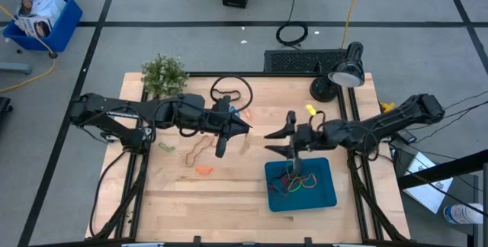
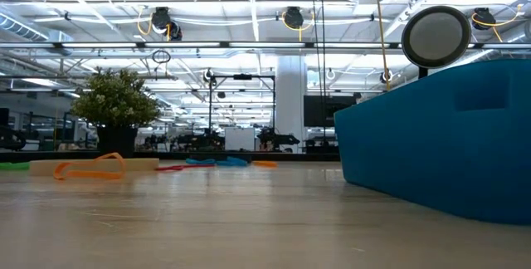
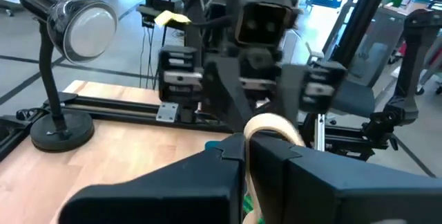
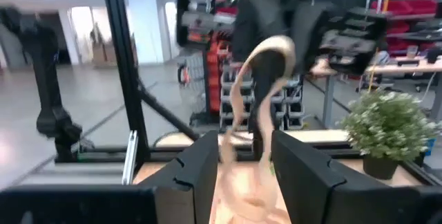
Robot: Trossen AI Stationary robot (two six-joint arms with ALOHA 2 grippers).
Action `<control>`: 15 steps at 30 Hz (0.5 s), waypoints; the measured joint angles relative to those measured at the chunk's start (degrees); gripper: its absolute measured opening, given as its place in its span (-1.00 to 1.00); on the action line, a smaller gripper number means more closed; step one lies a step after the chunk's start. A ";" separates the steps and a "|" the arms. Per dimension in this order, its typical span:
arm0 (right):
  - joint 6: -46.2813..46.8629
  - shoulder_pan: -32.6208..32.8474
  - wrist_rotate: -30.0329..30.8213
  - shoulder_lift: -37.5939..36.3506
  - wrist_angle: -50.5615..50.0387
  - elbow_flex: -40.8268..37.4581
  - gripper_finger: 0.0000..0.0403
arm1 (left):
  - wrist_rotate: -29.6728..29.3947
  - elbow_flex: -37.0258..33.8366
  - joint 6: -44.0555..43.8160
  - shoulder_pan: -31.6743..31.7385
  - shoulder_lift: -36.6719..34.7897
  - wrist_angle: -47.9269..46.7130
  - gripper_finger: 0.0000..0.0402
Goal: Pick and place rubber bands into bin
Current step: Put the light brown rubber band into the blue bin
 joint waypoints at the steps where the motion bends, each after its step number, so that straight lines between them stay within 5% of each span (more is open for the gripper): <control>1: -0.45 0.16 -0.04 1.09 -1.02 1.32 -0.35 | 0.00 0.00 0.00 0.00 -0.02 0.01 -0.90; 15: -4.12 1.63 0.02 7.20 -3.51 7.29 -0.35 | -0.02 0.00 1.00 0.00 0.00 -0.02 -0.97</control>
